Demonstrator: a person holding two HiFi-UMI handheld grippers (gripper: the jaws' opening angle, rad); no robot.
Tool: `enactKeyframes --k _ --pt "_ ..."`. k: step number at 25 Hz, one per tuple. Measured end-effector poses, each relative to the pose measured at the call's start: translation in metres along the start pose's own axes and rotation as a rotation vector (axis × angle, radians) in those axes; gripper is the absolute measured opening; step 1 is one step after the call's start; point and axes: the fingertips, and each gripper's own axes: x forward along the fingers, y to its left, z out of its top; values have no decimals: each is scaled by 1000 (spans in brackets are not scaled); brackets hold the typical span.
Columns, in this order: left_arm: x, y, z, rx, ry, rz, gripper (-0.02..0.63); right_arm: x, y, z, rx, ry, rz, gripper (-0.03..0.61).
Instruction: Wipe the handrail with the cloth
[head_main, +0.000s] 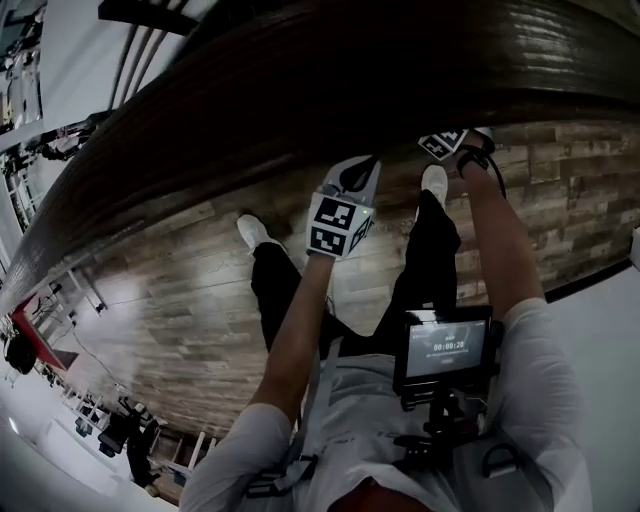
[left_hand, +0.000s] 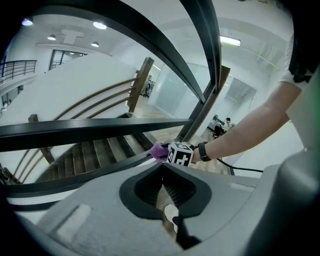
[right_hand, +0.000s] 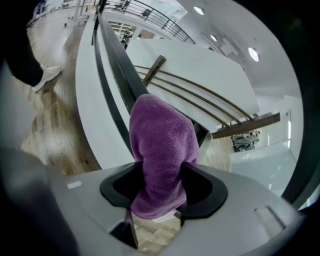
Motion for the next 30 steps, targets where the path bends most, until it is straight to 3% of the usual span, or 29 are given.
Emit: enactKeyframes --k 14,18,19,20,24,30 --pt "98 -58 15 72 26 -55 -2 52 -74 -153 201 132 -64 203" --pt "126 -80 26 84 21 -59 -2 92 -66 -204 181 155 -52 174" --pt "130 -82 33 88 14 -50 -2 91 -73 -205 193 138 -48 141" --pt "131 -85 42 90 6 -38 -1 84 -80 -202 226 108 -40 112" --pt "99 -112 64 69 2 11 -1 12 -78 -191 428 -45 36 110" --pt "-11 -153 96 49 -46 41 0 -167 -54 -149 532 -228 80 110"
